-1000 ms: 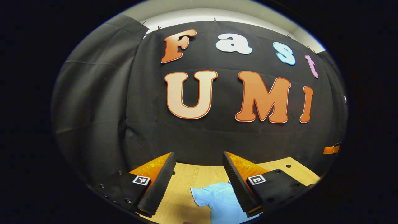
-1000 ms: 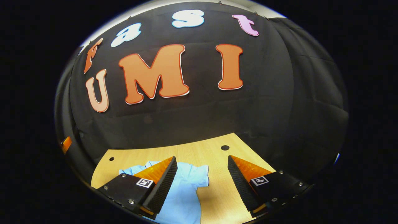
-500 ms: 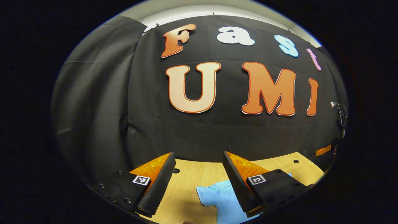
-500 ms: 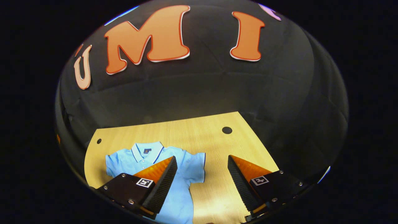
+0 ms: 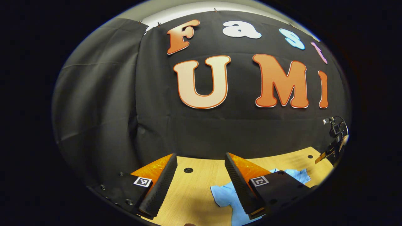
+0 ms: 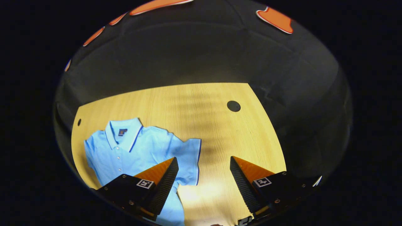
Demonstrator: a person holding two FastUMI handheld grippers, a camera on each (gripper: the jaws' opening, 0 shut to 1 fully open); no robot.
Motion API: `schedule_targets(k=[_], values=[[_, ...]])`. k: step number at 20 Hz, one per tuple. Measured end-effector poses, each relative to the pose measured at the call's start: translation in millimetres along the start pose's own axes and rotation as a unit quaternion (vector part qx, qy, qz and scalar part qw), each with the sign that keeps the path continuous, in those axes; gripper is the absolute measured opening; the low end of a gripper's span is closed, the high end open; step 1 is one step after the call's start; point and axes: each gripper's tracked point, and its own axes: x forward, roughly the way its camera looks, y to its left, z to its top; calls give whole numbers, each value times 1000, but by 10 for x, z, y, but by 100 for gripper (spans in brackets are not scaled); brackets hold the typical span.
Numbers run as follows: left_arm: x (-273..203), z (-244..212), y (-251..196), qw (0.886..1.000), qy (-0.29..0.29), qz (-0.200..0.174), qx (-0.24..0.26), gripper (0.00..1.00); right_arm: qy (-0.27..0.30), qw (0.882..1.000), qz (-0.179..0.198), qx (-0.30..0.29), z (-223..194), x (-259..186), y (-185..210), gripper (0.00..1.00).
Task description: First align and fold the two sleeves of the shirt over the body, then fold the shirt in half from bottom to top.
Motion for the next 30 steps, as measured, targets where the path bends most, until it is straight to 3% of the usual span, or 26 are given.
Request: schedule_targets(k=[6,16,20,21,22,24,26,27,29,30], values=[[11,-169,130,1000,19,17,11,99,67,998,1,-4,-212,516,137,100],[-47,-420,266,998,47,34,7,99,128,991,26,22,-501,846,326,100],[-89,-482,273,998,53,37,5,99,133,989,42,38,-567,871,440,93],[-102,-487,269,998,53,37,4,99,134,989,45,43,-573,856,450,80],[-108,-485,277,998,53,37,3,99,131,989,45,46,-584,868,466,80],[-114,-489,261,998,54,36,-2,99,133,989,46,45,-598,850,465,61],[-142,-503,254,998,54,34,-6,98,129,989,47,51,-592,833,470,39],[-149,-514,248,998,54,34,-7,99,130,989,46,57,-595,839,486,17],[-174,-515,255,998,54,31,-7,99,130,989,42,60,-596,812,498,4],[-189,-493,277,998,53,31,-5,99,119,990,36,60,-543,779,491,3]])
